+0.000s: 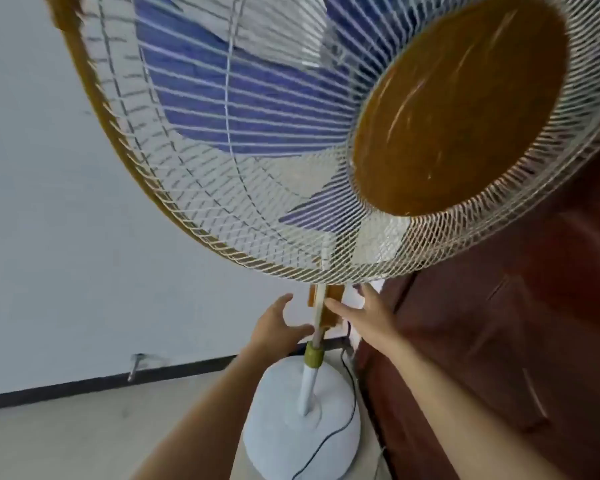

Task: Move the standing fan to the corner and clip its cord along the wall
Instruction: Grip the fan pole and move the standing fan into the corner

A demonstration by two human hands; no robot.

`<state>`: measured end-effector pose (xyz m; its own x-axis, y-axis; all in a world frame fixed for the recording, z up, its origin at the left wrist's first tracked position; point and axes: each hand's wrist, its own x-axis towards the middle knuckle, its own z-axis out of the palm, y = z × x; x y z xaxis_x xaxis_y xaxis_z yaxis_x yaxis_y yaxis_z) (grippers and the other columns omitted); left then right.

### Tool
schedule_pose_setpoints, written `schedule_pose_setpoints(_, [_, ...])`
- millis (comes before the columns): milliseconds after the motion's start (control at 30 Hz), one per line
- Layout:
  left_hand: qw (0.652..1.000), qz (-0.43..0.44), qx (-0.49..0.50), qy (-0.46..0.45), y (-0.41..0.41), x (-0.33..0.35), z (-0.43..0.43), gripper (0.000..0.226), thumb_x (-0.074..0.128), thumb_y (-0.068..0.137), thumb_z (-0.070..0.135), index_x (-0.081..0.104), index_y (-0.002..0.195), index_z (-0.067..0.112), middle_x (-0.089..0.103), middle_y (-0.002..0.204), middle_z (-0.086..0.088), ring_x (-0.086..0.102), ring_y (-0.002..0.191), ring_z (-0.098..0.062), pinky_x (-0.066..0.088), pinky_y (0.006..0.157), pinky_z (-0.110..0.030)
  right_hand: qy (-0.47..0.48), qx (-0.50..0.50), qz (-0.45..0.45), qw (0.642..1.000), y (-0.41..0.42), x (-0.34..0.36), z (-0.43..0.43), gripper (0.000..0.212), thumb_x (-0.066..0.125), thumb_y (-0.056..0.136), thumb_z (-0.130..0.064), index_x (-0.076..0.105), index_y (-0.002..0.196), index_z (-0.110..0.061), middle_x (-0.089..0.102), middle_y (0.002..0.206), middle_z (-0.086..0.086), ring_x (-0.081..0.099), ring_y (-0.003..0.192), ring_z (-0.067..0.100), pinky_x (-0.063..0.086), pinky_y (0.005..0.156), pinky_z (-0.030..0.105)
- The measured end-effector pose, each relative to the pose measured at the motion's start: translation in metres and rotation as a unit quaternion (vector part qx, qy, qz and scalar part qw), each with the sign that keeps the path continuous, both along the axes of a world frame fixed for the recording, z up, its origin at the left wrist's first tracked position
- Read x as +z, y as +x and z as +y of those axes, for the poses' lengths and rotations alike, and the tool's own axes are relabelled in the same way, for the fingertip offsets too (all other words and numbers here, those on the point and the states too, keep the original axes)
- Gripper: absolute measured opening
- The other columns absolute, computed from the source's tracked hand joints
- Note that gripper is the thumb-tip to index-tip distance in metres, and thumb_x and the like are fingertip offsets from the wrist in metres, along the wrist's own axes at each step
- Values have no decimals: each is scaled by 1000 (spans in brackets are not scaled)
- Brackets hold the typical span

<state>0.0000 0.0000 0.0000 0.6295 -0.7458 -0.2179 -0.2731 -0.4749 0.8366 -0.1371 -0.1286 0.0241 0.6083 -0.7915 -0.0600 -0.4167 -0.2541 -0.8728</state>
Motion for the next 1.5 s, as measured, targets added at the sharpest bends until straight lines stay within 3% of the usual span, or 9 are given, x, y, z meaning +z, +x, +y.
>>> schedule_pose_setpoints(67, [999, 28, -23, -35, 3, -23, -15, 97, 82, 66, 40, 29, 146, 25, 34, 153, -3, 36, 137, -24, 35, 109, -38, 17, 12, -47, 999, 10, -13, -8, 91, 75, 51, -66, 50, 128, -25, 56, 129, -9, 54, 108, -8, 45, 79, 8])
schedule_pose_setpoints(233, [983, 60, -105, -140, 16, -62, -55, 104, 84, 63, 27, 24, 147, 31, 37, 149, -2, 34, 136, -23, 33, 112, -42, 21, 90, -132, 987, 30, -42, -35, 65, 82, 51, -62, 62, 107, -35, 71, 109, -11, 65, 105, 6, 51, 94, 34])
schedule_pose_setpoints(400, [943, 52, -229, -235, 16, -66, -69, 71, 82, 68, 22, 42, 122, 46, 56, 114, -1, 60, 99, -10, 55, 74, -16, 50, 176, -180, 967, 24, -60, -50, 60, 70, 68, -62, 60, 121, -35, 67, 122, -9, 59, 117, 13, 39, 102, 42])
schedule_pose_setpoints(633, [933, 40, -262, -243, 17, -70, -73, 73, 80, 68, 25, 41, 128, 34, 54, 117, -3, 56, 109, -19, 54, 88, -33, 106, 169, -207, 958, 10, -93, -58, 66, 59, 70, -73, 61, 124, -35, 59, 134, -12, 47, 130, 8, 24, 111, 56])
schedule_pose_setpoints(767, [937, 42, -271, -216, 22, -70, -77, 78, 79, 68, 23, 35, 132, 29, 54, 117, -6, 56, 109, -21, 55, 88, -35, 50, 155, -223, 961, 16, -59, -59, 51, 67, 57, -75, 69, 101, -49, 69, 112, -24, 59, 110, -6, 37, 103, 42])
schedule_pose_setpoints(867, [941, 73, -260, -206, 22, -78, -76, 78, 78, 65, 20, 36, 131, 28, 53, 117, -9, 56, 109, -25, 56, 85, -33, -19, 164, -242, 956, 35, -20, -52, 52, 75, 63, -61, 68, 105, -32, 72, 108, -8, 66, 104, 8, 47, 90, 32])
schedule_pose_setpoints(1067, [943, 149, -172, -244, 15, -91, -75, 73, 71, 51, 9, 46, 119, 17, 61, 98, -8, 63, 87, -18, 56, 72, -31, -36, 169, -238, 956, 48, 14, -36, 43, 79, 67, -38, 70, 104, -20, 73, 109, 8, 68, 103, 24, 51, 95, 45])
schedule_pose_setpoints(1367, [939, 185, -69, -281, -13, -84, -55, 57, 64, 36, 7, 59, 94, 9, 64, 84, -9, 64, 80, -24, 50, 62, -32, -76, 141, -252, 954, 38, 28, 1, 12, 81, 68, -29, 73, 72, -36, 73, 76, -16, 69, 75, -1, 51, 59, 11])
schedule_pose_setpoints(1500, [947, 186, -50, -256, -15, -75, -35, 59, 63, 38, 5, 57, 97, 5, 63, 86, -12, 61, 87, -30, 52, 70, -38, -65, 150, -242, 956, 38, 31, 13, 28, 85, 55, -39, 71, 79, -42, 74, 88, -17, 67, 89, 0, 52, 77, 18])
